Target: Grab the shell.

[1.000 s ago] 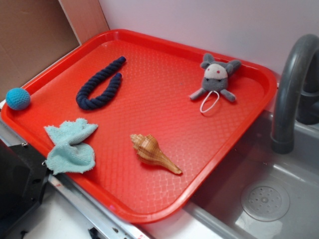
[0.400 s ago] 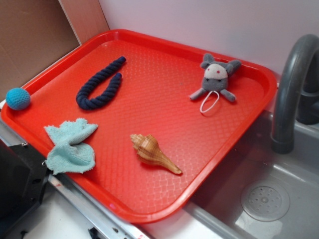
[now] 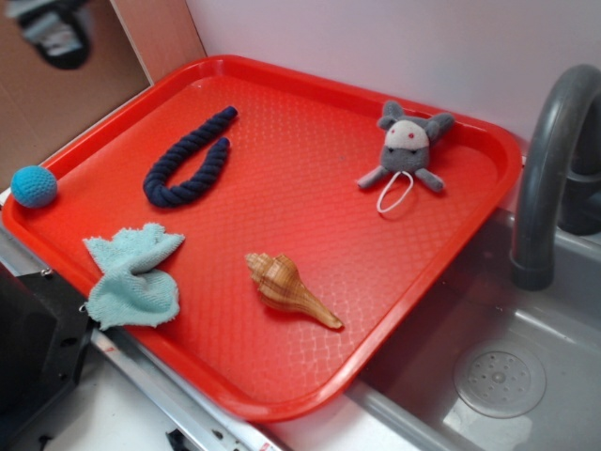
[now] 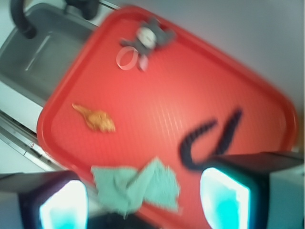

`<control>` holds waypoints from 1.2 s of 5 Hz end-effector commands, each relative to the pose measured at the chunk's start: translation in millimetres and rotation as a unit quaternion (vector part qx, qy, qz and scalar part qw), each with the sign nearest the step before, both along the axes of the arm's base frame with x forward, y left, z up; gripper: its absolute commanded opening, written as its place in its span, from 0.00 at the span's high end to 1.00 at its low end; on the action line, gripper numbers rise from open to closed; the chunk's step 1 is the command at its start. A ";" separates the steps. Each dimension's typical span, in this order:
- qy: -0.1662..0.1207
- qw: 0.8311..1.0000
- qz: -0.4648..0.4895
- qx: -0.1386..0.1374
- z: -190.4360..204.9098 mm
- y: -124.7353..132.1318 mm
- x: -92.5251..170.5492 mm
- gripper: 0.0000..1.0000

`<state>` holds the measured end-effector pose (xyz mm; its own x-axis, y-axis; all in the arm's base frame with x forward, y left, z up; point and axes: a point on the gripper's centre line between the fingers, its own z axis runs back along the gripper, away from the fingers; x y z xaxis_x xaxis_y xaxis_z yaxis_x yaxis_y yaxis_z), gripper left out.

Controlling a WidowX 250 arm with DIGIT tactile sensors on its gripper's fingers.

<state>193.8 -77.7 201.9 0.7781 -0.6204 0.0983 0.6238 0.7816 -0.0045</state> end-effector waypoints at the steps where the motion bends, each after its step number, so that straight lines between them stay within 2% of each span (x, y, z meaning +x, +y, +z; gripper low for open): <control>1: -0.004 0.967 -0.252 0.037 -38.2 -60.3 12.3 0.00; 2: 0.015 0.927 -0.372 0.039 -58.0 -65.6 -0.5 0.00; 3: 0.054 0.872 -0.486 0.034 -77.6 -60.2 -17.0 0.00; 4: 0.071 0.853 -0.516 0.031 -96.7 -58.0 -21.7 0.00; 5: 0.099 0.868 -0.484 0.050 -122.4 -55.6 -29.9 0.00; 6: 0.117 0.874 -0.467 0.065 -140.5 -56.6 -30.4 0.00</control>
